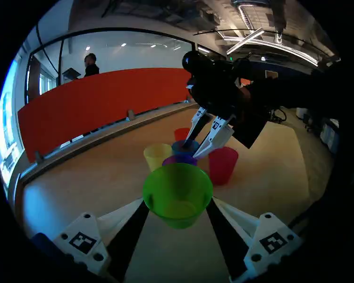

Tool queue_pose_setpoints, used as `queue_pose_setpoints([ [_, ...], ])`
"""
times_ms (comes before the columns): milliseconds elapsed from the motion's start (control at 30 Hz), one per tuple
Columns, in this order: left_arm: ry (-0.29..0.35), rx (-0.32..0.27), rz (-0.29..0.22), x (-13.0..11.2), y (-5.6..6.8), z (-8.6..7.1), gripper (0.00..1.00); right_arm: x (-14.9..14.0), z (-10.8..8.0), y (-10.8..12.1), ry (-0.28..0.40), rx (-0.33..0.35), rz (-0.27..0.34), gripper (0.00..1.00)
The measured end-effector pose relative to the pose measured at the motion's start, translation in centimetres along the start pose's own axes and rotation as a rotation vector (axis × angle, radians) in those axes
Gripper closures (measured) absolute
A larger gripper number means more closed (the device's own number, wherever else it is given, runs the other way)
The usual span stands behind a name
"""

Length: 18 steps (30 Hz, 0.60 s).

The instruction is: Pour water

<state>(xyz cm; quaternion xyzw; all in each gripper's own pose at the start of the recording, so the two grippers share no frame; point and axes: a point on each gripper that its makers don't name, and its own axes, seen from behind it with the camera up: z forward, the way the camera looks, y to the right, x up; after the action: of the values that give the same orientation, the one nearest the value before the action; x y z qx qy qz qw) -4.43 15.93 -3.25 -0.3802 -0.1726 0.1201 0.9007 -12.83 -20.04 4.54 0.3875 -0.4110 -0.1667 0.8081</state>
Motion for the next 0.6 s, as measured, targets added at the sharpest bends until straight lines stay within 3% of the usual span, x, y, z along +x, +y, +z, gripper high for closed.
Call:
queue_pose_setpoints([
  [600, 0.002, 0.008, 0.001, 0.3, -0.2, 0.0, 0.17, 1.2, 0.2, -0.1, 0.16, -0.008, 0.045, 0.12],
])
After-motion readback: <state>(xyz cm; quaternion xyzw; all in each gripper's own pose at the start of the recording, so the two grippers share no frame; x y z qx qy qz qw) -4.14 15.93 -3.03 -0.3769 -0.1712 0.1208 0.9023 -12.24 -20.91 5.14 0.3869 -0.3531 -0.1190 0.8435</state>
